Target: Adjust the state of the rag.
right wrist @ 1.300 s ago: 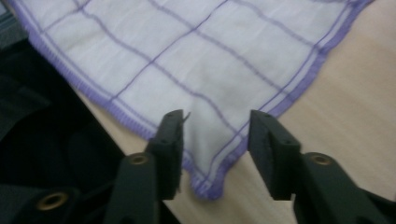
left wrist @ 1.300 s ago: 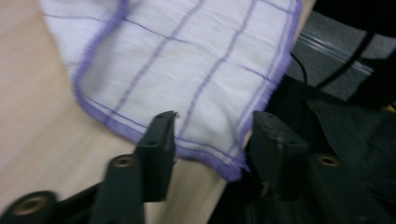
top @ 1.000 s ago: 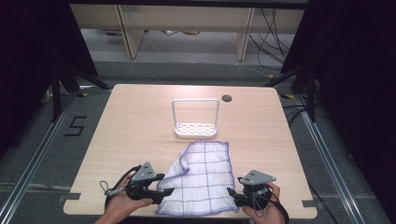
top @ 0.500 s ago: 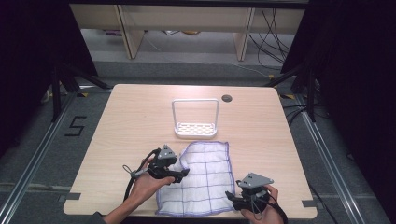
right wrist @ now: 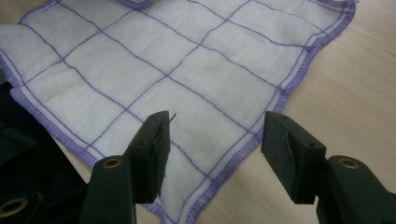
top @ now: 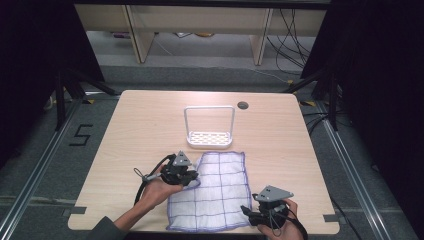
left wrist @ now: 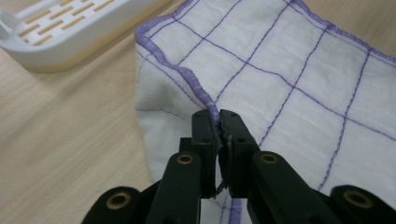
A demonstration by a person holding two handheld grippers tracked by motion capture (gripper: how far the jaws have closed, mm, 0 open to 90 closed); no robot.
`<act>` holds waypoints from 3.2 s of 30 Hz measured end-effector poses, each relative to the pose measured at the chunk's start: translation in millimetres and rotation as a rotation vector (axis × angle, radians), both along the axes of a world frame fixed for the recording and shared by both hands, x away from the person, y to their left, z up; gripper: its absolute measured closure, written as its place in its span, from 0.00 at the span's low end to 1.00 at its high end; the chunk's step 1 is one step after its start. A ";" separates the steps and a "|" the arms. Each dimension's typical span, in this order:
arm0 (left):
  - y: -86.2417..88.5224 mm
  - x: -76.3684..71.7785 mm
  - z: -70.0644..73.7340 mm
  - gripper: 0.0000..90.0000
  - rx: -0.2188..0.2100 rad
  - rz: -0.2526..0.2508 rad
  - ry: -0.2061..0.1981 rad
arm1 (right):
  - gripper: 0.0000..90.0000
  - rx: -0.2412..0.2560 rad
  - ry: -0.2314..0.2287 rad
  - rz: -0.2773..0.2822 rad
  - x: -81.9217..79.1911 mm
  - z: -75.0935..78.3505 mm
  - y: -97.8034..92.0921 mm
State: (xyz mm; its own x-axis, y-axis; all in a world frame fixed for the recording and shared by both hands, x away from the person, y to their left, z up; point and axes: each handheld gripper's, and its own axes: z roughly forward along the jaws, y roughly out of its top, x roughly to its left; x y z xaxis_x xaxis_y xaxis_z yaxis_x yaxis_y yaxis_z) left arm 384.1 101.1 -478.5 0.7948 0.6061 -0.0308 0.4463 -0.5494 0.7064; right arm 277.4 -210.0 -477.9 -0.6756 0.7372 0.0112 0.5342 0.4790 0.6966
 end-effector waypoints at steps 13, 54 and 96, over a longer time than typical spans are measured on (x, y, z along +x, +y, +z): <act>34.5 51.1 21.4 0.93 0.223 -0.136 0.033 | 0.47 0.012 0.015 -0.015 1.1 0.1 -0.6; 67.4 74.8 -4.8 0.42 0.025 0.195 0.103 | 0.47 0.054 -0.032 -0.117 102.4 12.7 0.7; 60.9 71.6 -24.5 0.40 0.086 0.226 0.079 | 0.56 -0.002 0.094 -0.146 188.7 -17.6 21.5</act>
